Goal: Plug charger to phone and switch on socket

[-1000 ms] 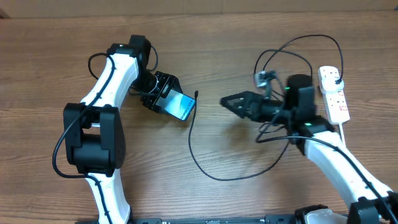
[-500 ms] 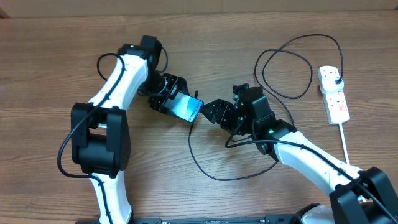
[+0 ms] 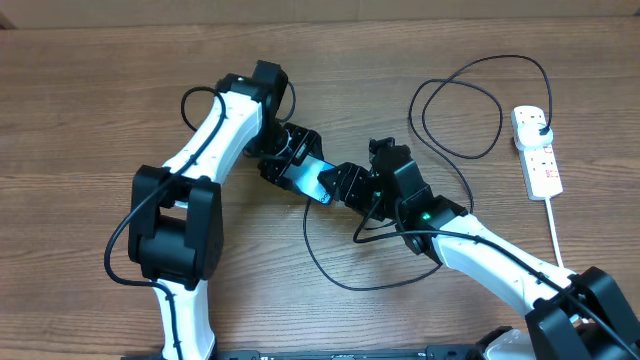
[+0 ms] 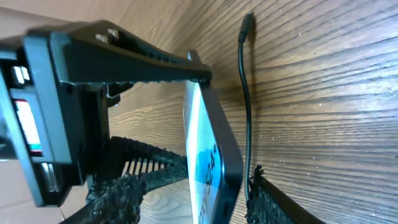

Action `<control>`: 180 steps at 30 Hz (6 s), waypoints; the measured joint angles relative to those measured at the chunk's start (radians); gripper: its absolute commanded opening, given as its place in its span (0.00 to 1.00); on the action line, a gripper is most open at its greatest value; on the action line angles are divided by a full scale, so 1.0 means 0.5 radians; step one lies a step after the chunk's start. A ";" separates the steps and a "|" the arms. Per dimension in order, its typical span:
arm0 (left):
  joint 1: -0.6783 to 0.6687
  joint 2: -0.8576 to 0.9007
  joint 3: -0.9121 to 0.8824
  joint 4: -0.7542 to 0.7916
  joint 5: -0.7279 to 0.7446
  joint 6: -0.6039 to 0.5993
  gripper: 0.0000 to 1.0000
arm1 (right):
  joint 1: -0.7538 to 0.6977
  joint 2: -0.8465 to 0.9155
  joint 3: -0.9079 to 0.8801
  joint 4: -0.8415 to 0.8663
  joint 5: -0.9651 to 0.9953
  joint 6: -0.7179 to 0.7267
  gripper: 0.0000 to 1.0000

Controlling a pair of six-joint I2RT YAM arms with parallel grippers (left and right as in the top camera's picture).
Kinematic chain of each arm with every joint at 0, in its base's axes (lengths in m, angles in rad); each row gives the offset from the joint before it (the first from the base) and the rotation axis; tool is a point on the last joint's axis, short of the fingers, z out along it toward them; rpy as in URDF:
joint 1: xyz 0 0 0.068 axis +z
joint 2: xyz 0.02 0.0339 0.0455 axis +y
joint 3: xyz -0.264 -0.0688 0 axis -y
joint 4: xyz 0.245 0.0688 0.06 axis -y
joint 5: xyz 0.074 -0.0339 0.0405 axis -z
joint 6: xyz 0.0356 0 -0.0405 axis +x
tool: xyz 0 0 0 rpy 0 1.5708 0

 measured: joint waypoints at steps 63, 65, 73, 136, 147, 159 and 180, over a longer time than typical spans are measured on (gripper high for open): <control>-0.035 -0.001 0.024 0.092 0.009 0.026 1.00 | -0.096 0.240 -0.007 0.323 -0.180 0.362 0.04; 0.008 -0.001 0.024 0.127 0.010 0.121 1.00 | -0.167 0.240 -0.007 0.296 -0.206 0.356 0.04; 0.204 -0.001 0.024 0.528 0.327 0.702 1.00 | -0.477 0.183 -0.007 0.283 -0.355 0.301 0.04; 0.040 -0.001 0.028 2.024 1.109 -0.140 0.04 | -0.242 -0.077 0.158 0.686 0.504 1.399 0.04; 0.040 -0.001 0.028 2.028 1.114 -0.146 0.04 | -0.242 -0.077 0.158 0.690 0.504 1.440 0.04; 0.039 -0.001 0.028 2.004 1.107 -0.184 0.04 | -0.242 -0.077 0.158 0.685 0.504 1.337 0.20; 0.099 0.000 0.028 1.984 1.164 0.268 0.04 | -0.497 -0.078 0.169 0.601 0.269 0.908 0.51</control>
